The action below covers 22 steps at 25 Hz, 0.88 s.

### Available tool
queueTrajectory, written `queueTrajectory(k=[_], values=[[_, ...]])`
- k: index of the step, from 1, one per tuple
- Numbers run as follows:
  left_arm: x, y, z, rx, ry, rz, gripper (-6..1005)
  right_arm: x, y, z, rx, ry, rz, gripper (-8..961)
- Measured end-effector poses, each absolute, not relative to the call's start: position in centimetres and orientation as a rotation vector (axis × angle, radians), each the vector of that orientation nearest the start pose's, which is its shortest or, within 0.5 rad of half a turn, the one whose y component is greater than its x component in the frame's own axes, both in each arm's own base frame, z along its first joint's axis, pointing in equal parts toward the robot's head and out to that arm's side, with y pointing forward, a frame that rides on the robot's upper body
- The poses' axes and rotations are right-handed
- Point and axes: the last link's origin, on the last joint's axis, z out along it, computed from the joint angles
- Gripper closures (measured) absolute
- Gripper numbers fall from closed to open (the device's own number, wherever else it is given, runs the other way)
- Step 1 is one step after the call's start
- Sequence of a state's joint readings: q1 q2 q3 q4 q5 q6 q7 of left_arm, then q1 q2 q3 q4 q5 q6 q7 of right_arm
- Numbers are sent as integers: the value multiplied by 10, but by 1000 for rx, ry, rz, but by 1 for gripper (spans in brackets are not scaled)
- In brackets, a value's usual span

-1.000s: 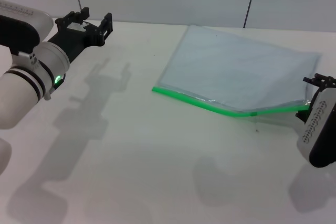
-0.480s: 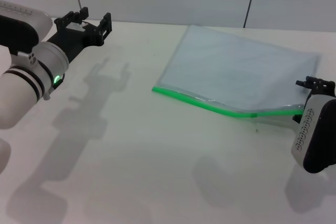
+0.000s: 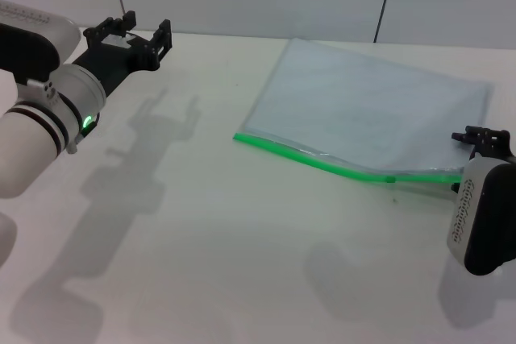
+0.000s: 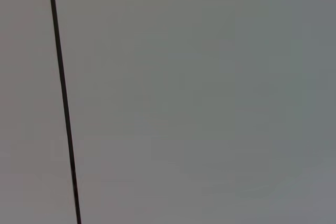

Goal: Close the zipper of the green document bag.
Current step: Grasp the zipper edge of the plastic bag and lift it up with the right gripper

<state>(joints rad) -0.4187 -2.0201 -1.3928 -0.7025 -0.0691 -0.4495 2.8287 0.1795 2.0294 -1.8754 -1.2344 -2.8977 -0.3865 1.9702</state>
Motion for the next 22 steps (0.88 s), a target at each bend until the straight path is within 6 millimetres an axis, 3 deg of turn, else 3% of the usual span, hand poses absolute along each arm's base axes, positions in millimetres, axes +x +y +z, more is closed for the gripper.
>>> queueTrajectory(k=[12, 22], values=[[-267, 407, -5, -1813, -602, -560, 427, 272, 343, -38, -2209, -447, -658, 442], [-267, 407, -5, -1813, -602, -558, 428, 259, 344, -36, -2192, -435, -603, 759]])
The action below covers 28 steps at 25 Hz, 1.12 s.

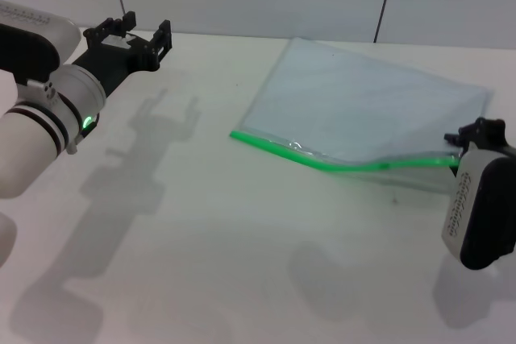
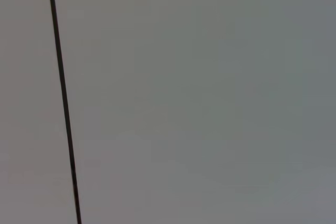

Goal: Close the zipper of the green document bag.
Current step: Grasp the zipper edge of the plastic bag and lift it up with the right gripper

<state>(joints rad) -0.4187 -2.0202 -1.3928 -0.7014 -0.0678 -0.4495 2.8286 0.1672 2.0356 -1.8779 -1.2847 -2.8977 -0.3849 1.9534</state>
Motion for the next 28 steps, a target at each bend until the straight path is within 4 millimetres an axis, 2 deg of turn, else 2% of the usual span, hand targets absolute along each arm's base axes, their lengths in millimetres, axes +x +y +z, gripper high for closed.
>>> queueTrajectory(k=[4, 8, 11, 19, 23, 28], values=[[-267, 407, -5, -1811, -611, -565, 428, 247, 341, -34, -2174, -449, -560, 845], [-267, 407, -5, -1807, -639, -586, 428, 236, 333, -34, -2178, -487, -542, 882], [-261, 407, -6, -1820, -636, -603, 428, 225, 327, -26, -2166, -488, -518, 893], [-212, 400, -17, -2000, -555, -664, 428, 212, 329, -7, -2127, -399, -448, 903], [-183, 393, -26, -2134, -415, -630, 428, 207, 332, -5, -2124, -353, -407, 905], [-165, 384, -33, -2221, -223, -566, 430, 203, 336, -5, -2140, -301, -376, 905]])
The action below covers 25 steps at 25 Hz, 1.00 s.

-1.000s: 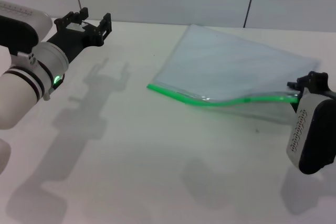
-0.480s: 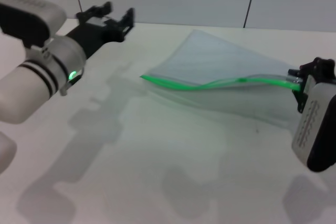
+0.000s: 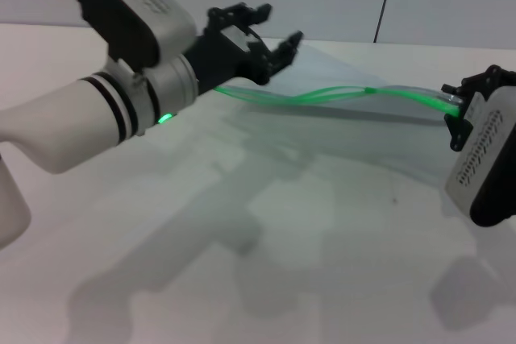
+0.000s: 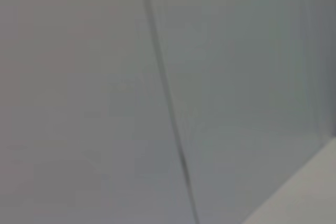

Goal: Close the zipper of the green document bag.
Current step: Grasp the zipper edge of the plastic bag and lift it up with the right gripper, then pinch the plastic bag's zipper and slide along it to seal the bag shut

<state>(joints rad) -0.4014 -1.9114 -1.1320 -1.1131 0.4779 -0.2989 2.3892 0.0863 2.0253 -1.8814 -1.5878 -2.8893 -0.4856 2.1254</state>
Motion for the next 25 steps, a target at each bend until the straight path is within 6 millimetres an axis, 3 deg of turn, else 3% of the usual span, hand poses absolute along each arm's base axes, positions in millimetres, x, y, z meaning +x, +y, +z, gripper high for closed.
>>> queueTrajectory(k=[11, 25], values=[[-146, 377, -51, -2362, 20, -442, 430, 189, 338, -13, -2192, -196, -264, 904], [-145, 368, -65, -2490, 186, -349, 434, 184, 339, -15, -2201, -206, -250, 904]])
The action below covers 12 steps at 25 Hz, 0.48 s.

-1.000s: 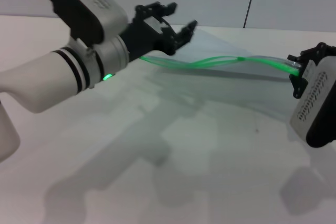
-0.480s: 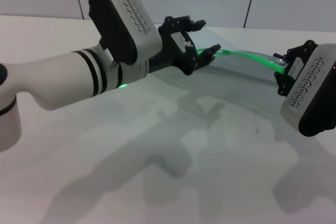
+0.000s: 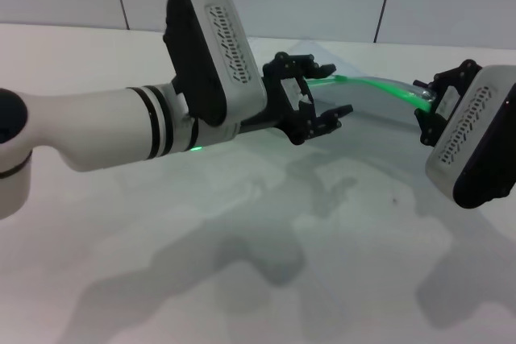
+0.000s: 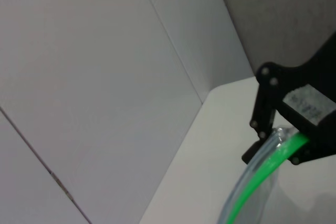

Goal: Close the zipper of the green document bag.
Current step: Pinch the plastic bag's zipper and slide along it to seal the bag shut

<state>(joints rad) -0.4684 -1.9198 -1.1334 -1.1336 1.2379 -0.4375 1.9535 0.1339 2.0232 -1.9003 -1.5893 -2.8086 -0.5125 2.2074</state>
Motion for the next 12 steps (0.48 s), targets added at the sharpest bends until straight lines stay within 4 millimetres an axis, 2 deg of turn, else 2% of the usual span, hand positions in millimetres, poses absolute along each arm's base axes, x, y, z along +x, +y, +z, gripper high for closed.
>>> queueTrajectory(k=[12], values=[[-149, 374, -58, -2454, 192, -326, 471, 182, 340, -15, -2194, -212, -242, 905]])
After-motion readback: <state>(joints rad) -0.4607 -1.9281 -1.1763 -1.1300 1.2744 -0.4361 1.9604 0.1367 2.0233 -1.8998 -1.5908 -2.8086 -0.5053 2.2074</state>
